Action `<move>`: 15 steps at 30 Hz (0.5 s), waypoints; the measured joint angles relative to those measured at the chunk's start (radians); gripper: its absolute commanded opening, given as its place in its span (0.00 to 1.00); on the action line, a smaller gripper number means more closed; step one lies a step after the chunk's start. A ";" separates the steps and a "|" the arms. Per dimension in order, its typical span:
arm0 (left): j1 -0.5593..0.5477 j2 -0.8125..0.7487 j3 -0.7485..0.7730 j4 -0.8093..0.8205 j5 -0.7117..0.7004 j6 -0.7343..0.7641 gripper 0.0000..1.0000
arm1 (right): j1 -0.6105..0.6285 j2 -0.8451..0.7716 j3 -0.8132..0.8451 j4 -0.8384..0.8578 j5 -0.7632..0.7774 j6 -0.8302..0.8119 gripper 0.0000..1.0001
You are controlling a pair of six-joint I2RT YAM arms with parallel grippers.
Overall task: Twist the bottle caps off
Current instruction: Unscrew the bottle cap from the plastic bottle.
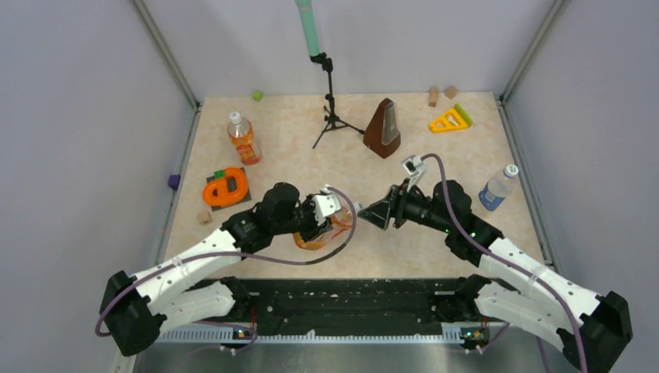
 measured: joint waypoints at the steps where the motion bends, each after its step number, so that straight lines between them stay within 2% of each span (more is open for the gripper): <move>1: -0.013 -0.006 -0.003 0.001 -0.032 0.007 0.00 | 0.000 -0.005 0.000 0.000 0.011 0.017 0.60; 7: -0.075 -0.063 -0.050 0.035 -0.172 0.055 0.00 | 0.000 -0.009 0.000 0.046 0.064 0.126 0.59; 15: -0.098 -0.069 -0.077 0.084 -0.228 0.087 0.00 | 0.000 0.081 0.000 0.066 0.077 0.187 0.53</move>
